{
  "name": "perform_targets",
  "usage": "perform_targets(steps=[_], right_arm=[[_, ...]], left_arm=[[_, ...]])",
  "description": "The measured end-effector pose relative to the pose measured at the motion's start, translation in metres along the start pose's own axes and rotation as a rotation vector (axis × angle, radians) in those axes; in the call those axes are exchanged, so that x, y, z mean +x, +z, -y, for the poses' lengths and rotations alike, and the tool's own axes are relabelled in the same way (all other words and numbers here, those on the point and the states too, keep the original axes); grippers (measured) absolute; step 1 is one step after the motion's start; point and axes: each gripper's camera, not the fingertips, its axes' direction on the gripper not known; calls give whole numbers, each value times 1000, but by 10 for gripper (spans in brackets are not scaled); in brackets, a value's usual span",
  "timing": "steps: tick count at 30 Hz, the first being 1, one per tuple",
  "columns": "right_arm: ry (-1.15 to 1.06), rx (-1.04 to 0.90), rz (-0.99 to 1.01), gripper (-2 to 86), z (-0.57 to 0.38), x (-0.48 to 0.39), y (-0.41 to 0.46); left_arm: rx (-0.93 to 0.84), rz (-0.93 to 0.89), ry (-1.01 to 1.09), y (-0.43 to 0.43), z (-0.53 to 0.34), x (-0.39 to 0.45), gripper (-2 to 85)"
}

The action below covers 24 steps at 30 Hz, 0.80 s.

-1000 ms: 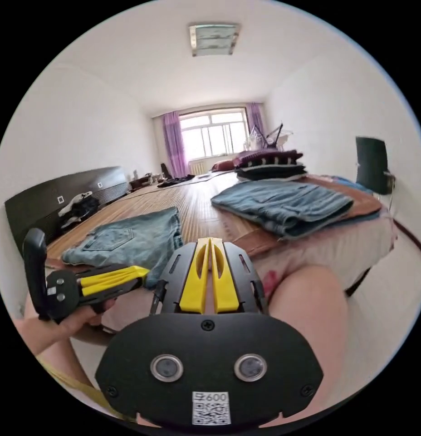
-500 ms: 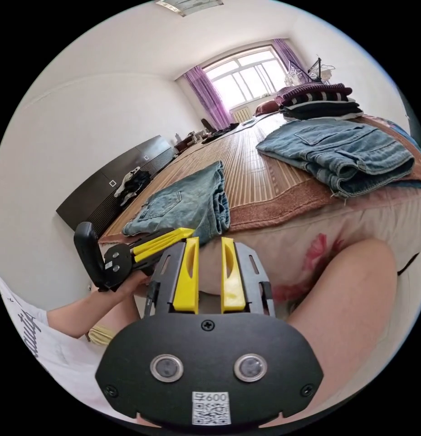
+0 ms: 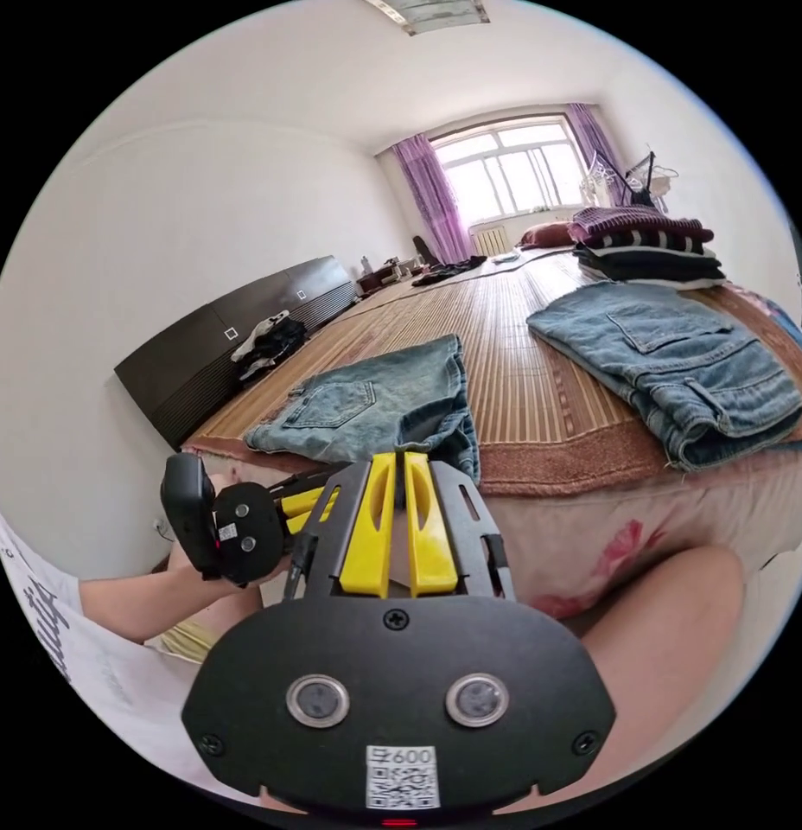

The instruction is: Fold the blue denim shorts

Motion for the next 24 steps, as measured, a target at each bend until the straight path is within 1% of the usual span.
perform_targets(steps=[4,6,8,9,13,16,17,19,21,22,24], right_arm=[[48,33,22,-8,-2,1,-10],[69,23,30,-8,-1,3,-12],[74,22,34,-8,0,1,-14],[76,22,39,-8,0,0,-14],[88,31,96,-8,7,-10,-18],[88,27,41,-8,11,-17,-19],[85,45,64,-8,10,-14,-22],[106,120,118,-8,3,-4,-33],[190,193,101,-8,-6,13,-42],[255,198,49,-8,-8,24,-42],[320,126,-21,-8,-4,35,-32]], left_arm=[[14,-41,-86,-15,-6,-20,38],[151,-34,-111,-48,-24,-28,91],[197,-47,-71,-62,-32,-26,112],[190,-38,-41,-64,-31,-22,116],[146,-28,20,-51,-14,-15,105],[150,36,-69,-38,-8,-23,47],[147,41,-109,-35,-10,-31,34],[194,-20,-223,-40,-19,-50,22],[224,-167,-371,-35,-35,-86,15],[223,-210,-407,-32,-39,-96,14],[229,-354,-532,-16,-56,-132,11]])
